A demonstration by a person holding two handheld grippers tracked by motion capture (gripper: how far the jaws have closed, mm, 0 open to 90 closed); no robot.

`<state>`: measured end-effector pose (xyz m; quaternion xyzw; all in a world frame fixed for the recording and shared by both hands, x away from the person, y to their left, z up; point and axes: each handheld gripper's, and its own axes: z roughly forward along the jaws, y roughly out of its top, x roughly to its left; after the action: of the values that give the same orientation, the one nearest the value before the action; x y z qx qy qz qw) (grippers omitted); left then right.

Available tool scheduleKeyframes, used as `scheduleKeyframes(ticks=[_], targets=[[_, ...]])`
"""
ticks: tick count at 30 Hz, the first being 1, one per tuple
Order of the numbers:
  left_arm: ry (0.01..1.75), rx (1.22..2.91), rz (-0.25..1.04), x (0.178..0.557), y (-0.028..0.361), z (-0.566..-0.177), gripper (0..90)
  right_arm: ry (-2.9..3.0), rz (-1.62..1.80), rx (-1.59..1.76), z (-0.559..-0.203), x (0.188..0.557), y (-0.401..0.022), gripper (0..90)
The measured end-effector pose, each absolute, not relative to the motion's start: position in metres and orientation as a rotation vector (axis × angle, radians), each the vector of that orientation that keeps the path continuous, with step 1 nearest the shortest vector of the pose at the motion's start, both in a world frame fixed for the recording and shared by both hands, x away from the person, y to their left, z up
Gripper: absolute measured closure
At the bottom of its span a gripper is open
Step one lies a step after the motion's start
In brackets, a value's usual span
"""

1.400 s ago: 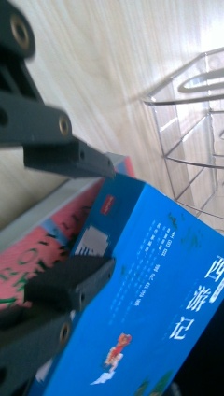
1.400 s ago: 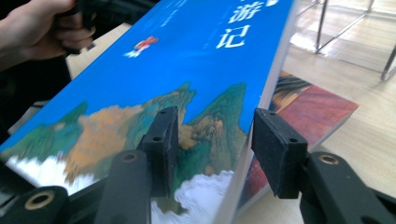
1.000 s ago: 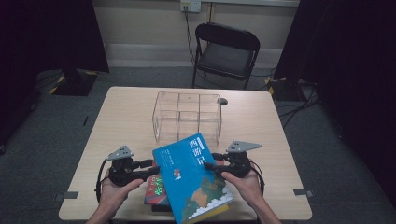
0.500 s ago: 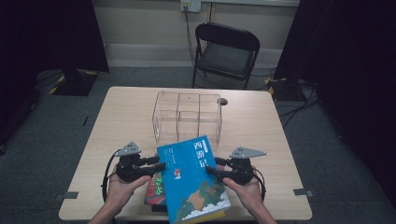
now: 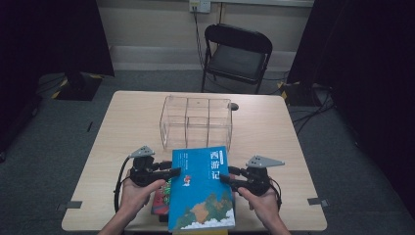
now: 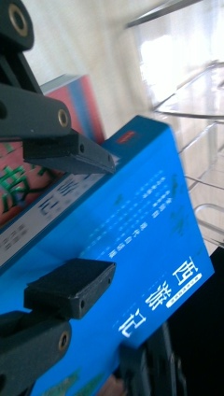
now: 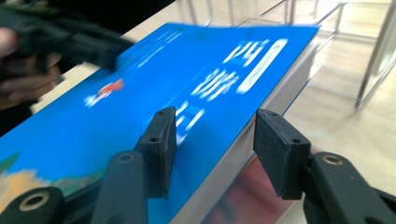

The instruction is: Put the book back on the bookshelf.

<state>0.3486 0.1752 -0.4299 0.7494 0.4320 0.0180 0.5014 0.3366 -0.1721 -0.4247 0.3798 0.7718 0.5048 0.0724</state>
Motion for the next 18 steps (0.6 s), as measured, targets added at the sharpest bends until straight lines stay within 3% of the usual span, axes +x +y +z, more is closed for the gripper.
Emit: scheduleKeyframes(ticks=[5,18], targets=[[1.034,1.813,0.013,0.341,0.176,-0.431,44.7,2.277,1.52,1.212,-0.425,0.357,-0.168,50.2],[1.034,1.806,0.006,0.338,0.176,-0.433,41.5,2.205,1.635,1.406,-0.436,0.355,-0.17,50.0]])
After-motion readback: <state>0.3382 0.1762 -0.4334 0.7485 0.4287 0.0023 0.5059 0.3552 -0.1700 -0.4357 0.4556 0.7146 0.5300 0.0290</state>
